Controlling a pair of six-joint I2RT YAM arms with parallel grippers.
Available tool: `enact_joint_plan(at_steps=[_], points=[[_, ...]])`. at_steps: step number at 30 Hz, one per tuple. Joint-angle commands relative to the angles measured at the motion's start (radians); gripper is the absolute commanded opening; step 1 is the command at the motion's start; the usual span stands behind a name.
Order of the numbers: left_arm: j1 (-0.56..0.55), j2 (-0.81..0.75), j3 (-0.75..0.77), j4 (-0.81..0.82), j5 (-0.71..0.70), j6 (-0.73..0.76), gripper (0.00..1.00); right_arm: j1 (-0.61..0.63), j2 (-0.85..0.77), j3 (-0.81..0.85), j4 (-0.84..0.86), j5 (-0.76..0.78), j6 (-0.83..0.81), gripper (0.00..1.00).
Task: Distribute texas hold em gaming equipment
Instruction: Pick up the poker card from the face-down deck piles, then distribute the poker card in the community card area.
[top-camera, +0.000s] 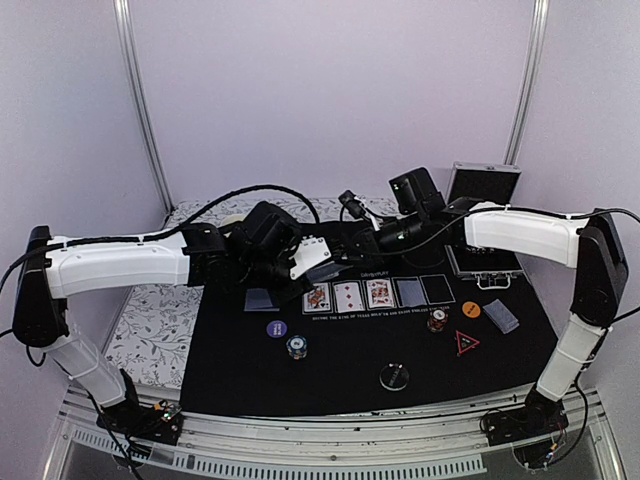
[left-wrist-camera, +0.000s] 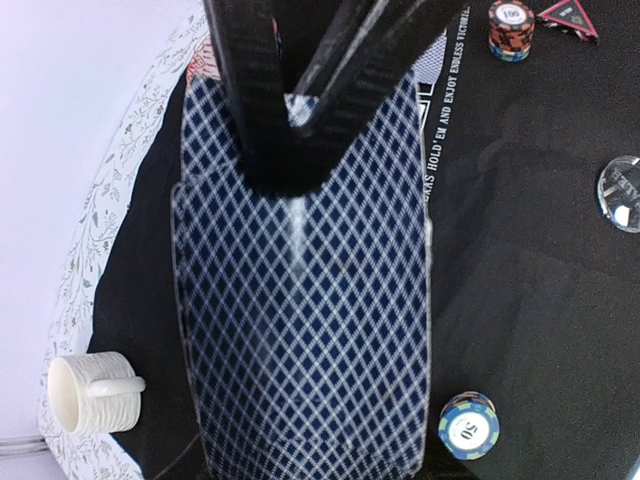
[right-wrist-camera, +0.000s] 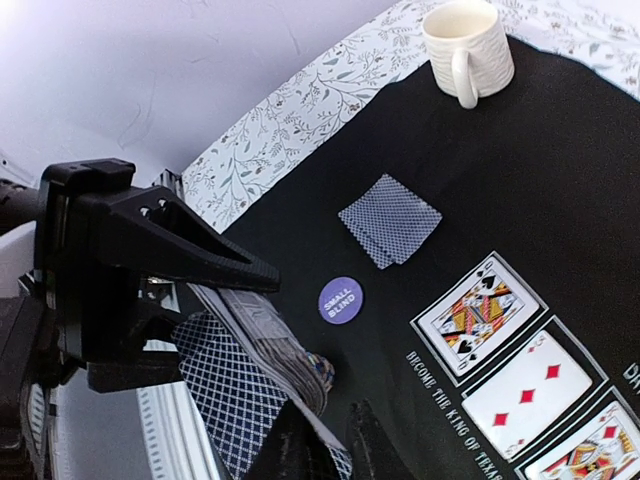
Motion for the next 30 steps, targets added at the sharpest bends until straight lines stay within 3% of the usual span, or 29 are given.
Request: enact_joint_plan(at_steps=[1, 6, 21, 26, 30], points=[[0.003, -0.038, -0.005, 0.037, 0.003, 0.012, 0.42, -0.006, -0.034, 0.025, -0.053, 0.025, -0.013, 0.1], [0.003, -0.038, -0.006, 0.036, 0.003, 0.012, 0.42, -0.006, -0.051, 0.04, -0.113, 0.083, -0.036, 0.03], [0.003, -0.038, -0.006, 0.036, 0.003, 0.014, 0.41, -0.086, -0.228, 0.081, -0.285, 0.216, -0.187, 0.02], [0.002, -0.039, -0.006, 0.036, 0.002, 0.014, 0.41, -0.179, -0.32, 0.041, -0.302, 0.364, -0.274, 0.02], [0.002, -0.039, -0.005, 0.035, 0.003, 0.014, 0.41, -0.218, -0.353, -0.055, -0.295, 0.639, -0.527, 0.02]])
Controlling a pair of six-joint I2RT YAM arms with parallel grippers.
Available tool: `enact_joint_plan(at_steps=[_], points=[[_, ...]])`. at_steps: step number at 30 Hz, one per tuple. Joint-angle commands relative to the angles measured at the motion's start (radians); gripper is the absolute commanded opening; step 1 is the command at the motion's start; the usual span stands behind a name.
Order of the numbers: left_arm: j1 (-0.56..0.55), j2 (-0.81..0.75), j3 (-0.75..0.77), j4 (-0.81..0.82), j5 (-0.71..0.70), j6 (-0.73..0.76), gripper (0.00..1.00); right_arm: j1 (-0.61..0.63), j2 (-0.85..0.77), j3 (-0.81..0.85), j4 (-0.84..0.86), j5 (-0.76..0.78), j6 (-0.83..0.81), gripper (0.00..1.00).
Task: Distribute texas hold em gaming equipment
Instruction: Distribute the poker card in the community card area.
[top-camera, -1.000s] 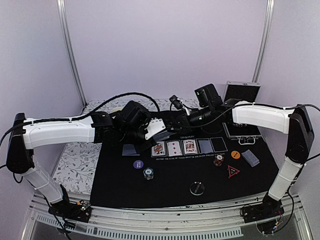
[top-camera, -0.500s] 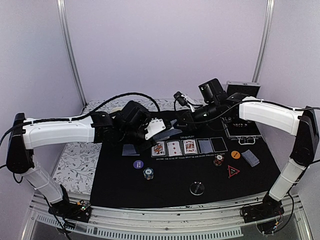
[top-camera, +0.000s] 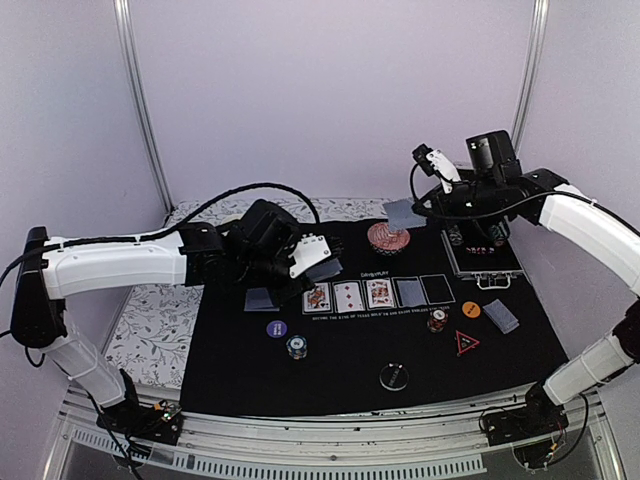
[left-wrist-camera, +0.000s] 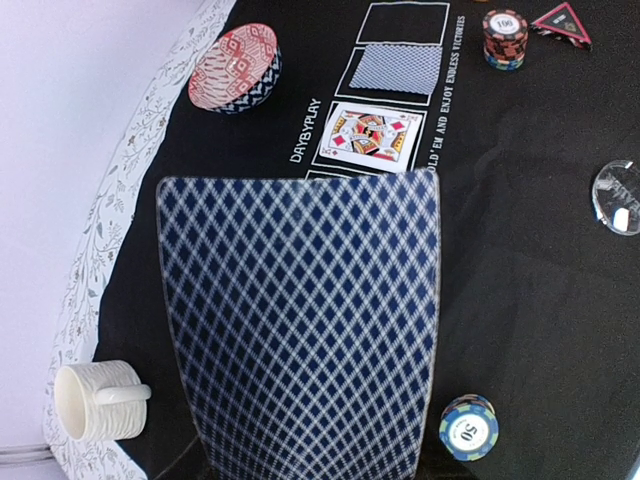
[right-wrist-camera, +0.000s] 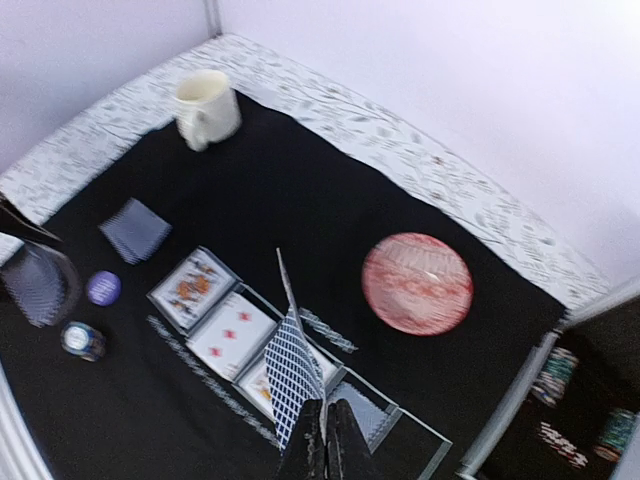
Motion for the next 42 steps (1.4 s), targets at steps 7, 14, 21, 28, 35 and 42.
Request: enact_joint_plan(at_steps=[7, 14, 21, 28, 35, 42], points=[[0.002, -0.038, -0.007, 0.027, 0.003, 0.008, 0.41, -0.088, 0.113, -0.097, -0.178, 0.608, -0.625, 0.02], [0.001, -0.043, -0.009, 0.027, 0.002, 0.009, 0.41, -0.089, 0.203, -0.102, -0.322, 0.661, -0.719, 0.02], [0.0, -0.044, -0.011, 0.027, 0.004, 0.01, 0.41, -0.08, 0.181, -0.158, -0.365, 0.623, -0.797, 0.02], [0.0, -0.035, -0.012, 0.027, 0.006, 0.011, 0.41, -0.057, 0.204, -0.203, -0.313, 0.586, -0.879, 0.02], [0.001, -0.027, -0.013, 0.027, 0.004, 0.013, 0.41, -0.044, 0.229, -0.176, -0.306, 0.521, -0.945, 0.02], [0.0, -0.036, -0.016, 0.027, 0.0, 0.015, 0.41, -0.024, 0.211, -0.152, -0.339, 0.469, -0.953, 0.02]])
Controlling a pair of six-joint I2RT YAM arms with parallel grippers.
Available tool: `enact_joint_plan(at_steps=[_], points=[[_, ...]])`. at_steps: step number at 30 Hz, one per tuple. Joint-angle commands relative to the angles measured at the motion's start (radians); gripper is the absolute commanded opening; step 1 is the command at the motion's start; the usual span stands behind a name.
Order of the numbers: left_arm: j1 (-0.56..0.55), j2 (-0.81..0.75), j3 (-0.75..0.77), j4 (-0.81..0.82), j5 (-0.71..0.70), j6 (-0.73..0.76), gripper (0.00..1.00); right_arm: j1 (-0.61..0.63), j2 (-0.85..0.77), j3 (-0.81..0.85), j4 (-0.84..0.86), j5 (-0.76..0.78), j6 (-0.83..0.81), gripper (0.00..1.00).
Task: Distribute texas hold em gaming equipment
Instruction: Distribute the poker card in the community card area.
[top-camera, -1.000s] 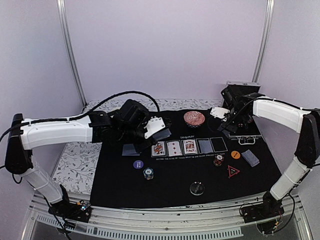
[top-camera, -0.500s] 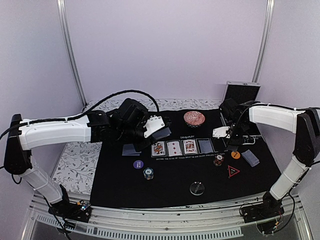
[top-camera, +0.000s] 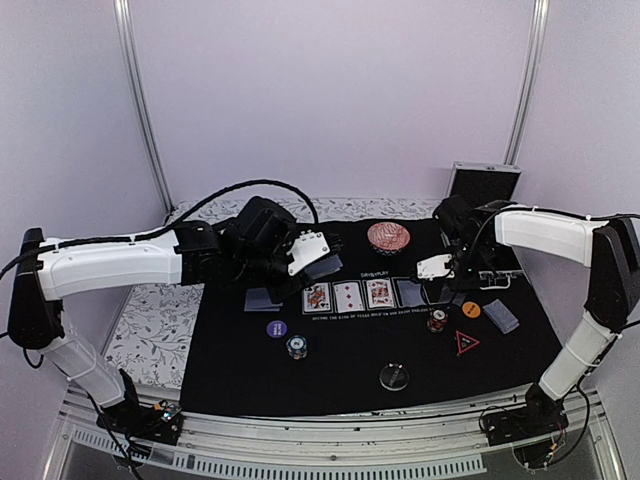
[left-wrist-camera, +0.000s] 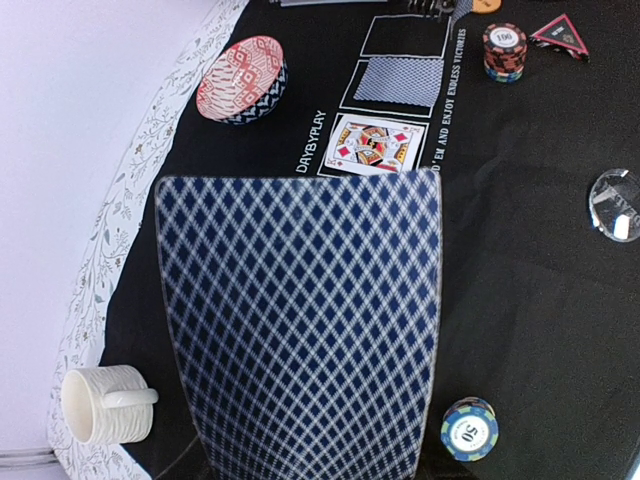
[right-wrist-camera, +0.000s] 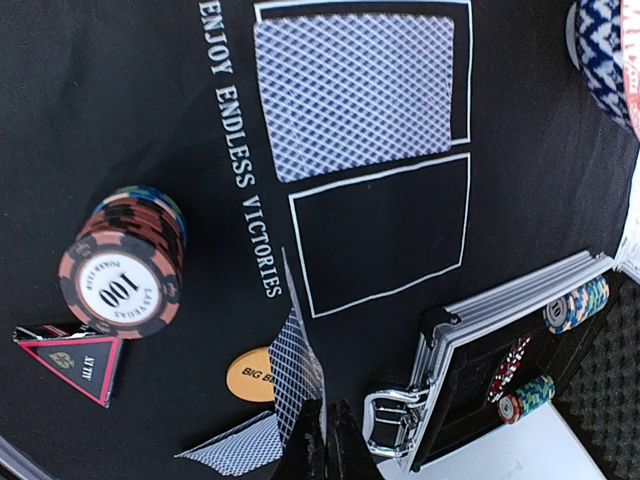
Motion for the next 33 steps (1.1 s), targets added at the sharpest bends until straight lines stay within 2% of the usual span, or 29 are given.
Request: enact_joint_plan(at_steps=[1, 16, 33], points=[[0.0, -0.018, -0.014, 0.021, 0.0, 0.009, 0.41, 0.019, -0.013, 0.017, -0.008, -0.053, -0.027, 0.02], [0.001, -0.028, -0.015, 0.021, -0.005, 0.012, 0.41, 0.019, 0.073, 0.044, 0.018, -0.07, -0.077, 0.02], [0.001, -0.039, -0.018, 0.021, -0.012, 0.014, 0.41, 0.013, 0.192, 0.091, 0.147, 0.015, -0.215, 0.02]])
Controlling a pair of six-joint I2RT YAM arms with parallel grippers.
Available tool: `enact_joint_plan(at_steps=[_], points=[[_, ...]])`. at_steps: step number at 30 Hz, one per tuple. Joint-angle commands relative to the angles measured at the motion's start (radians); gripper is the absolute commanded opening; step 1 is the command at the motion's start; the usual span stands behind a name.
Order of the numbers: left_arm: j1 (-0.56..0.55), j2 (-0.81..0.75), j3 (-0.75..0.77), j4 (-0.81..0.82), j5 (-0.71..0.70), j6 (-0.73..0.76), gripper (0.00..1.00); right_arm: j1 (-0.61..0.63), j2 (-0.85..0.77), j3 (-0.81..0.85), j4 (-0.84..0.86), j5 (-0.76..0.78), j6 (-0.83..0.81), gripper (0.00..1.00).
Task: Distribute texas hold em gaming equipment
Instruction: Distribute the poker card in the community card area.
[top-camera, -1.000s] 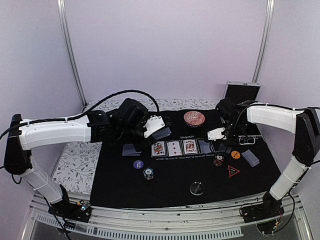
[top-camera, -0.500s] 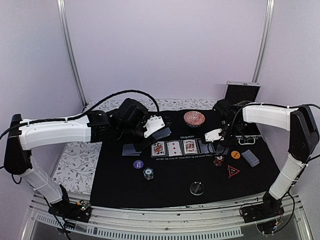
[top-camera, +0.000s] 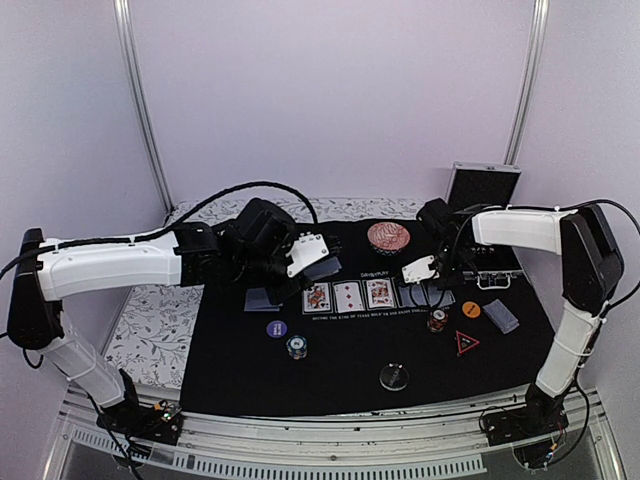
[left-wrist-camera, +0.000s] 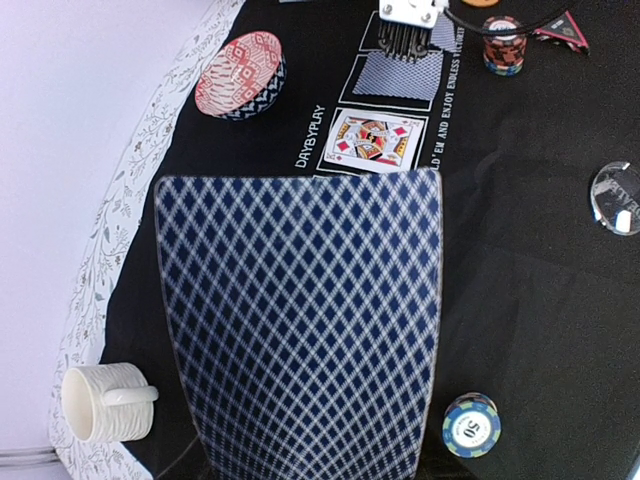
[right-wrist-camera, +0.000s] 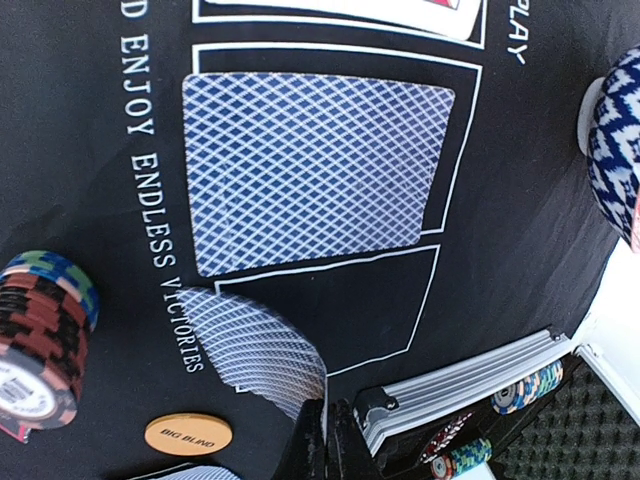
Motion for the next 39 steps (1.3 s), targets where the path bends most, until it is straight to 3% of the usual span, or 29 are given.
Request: enact_joint_plan(at_steps=[1, 28, 33, 35, 37, 39], points=[[0.001, -0.035, -0.007, 0.02, -0.01, 0.008, 0.41, -0.005, 0.047, 0.026, 0.029, 0.014, -0.06, 0.02], [0.0, -0.038, -0.014, 0.025, -0.016, 0.014, 0.41, -0.045, 0.181, 0.083, 0.145, 0.036, -0.146, 0.03], [0.0, -0.036, -0.013, 0.025, -0.015, 0.013, 0.41, -0.045, 0.175, 0.067, 0.151, 0.04, -0.146, 0.11], [0.0, -0.035, -0.014, 0.025, -0.014, 0.014, 0.41, -0.046, 0.166, 0.056, 0.157, 0.039, -0.148, 0.2], [0.001, -0.035, -0.014, 0.025, -0.014, 0.012, 0.41, -0.044, 0.157, 0.051, 0.162, 0.037, -0.147, 0.36], [0.001, -0.035, -0.014, 0.025, -0.014, 0.012, 0.41, -0.045, 0.148, 0.044, 0.163, 0.036, -0.146, 0.43]])
